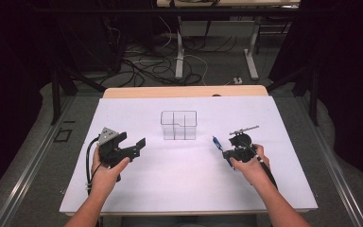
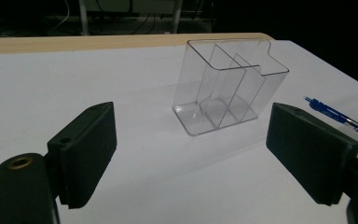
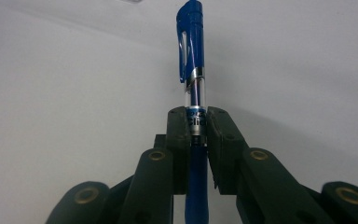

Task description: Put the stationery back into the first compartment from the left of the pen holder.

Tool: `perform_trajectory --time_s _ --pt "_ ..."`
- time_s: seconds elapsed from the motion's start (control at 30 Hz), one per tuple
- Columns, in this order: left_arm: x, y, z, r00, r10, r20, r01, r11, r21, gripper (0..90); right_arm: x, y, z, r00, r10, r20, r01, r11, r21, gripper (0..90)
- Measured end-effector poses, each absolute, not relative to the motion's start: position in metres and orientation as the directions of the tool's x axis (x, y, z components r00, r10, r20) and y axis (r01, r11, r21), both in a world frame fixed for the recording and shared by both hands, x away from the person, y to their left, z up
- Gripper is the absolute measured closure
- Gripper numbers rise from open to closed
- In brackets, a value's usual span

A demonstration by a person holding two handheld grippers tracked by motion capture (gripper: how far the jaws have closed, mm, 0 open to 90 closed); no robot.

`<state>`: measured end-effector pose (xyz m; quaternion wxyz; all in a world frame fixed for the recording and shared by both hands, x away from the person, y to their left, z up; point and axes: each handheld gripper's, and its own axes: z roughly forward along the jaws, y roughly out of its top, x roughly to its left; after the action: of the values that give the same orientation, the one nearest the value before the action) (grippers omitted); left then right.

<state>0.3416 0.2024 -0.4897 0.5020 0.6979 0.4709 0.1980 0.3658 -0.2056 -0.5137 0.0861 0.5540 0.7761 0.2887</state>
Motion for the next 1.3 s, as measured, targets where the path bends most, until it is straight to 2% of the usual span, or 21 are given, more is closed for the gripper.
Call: perform_trajectory --time_s 0.3,0.7,1.03,1.3 --pt "0.341 0.198 -0.49 0.519 0.833 -0.191 0.457 -0.081 0.886 16.3 0.364 -0.204 -0.506 -0.441 0.885 0.149 0.778 0.294 0.556 79.7" --pt "0.338 0.191 -0.488 0.543 0.819 -0.187 0.439 -0.087 0.894 13.3 0.367 -0.2 -0.489 -0.51 0.842 0.176 0.758 0.344 0.555 79.7" --pt "0.334 0.181 -0.485 0.601 0.794 -0.094 0.37 -0.171 0.913 16.0 0.373 -0.188 -0.462 -0.556 0.806 0.203 0.756 0.389 0.527 79.7" --pt "0.329 0.168 -0.483 0.643 0.766 -0.003 0.313 -0.259 0.914 17.0 0.373 -0.174 -0.45 -0.65 0.73 0.212 0.714 0.491 0.5 79.7"
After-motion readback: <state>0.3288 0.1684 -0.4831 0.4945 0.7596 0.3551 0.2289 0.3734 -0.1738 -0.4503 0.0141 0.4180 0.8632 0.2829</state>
